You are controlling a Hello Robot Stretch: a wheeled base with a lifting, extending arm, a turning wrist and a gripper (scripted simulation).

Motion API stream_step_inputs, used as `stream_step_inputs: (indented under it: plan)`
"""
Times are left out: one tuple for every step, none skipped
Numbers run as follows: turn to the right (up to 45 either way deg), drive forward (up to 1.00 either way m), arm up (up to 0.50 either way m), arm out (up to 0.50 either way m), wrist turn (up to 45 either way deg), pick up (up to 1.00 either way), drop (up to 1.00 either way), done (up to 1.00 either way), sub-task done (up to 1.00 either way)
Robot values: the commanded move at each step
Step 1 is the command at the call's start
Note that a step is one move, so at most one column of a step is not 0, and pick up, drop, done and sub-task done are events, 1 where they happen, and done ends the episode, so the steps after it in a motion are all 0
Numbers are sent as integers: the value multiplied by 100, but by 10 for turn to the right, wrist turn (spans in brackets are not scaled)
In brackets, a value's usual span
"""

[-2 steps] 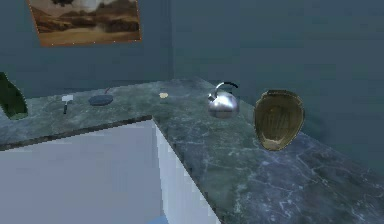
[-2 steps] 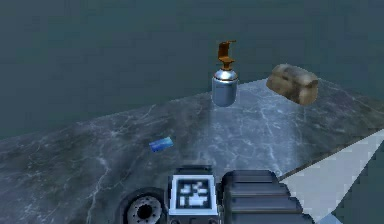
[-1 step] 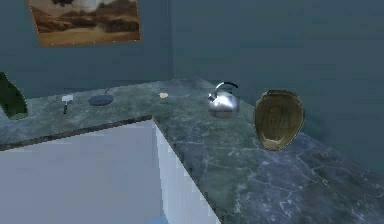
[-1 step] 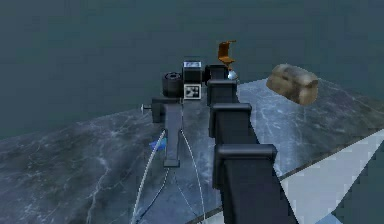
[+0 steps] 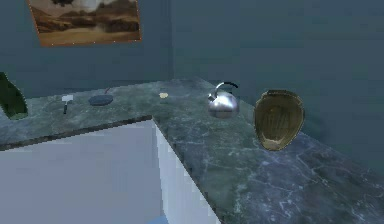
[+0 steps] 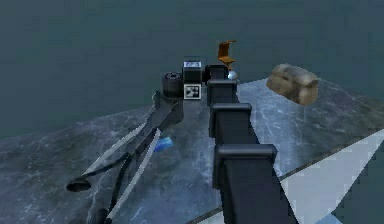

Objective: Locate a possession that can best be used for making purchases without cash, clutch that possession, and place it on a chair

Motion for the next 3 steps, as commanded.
stream_step_inputs:
  plan:
    - [0,0,0,0,450,0,0,0,0]
    - [0,0,0,0,450,0,0,0,0]
    - [0,0,0,0,120,0,0,0,0]
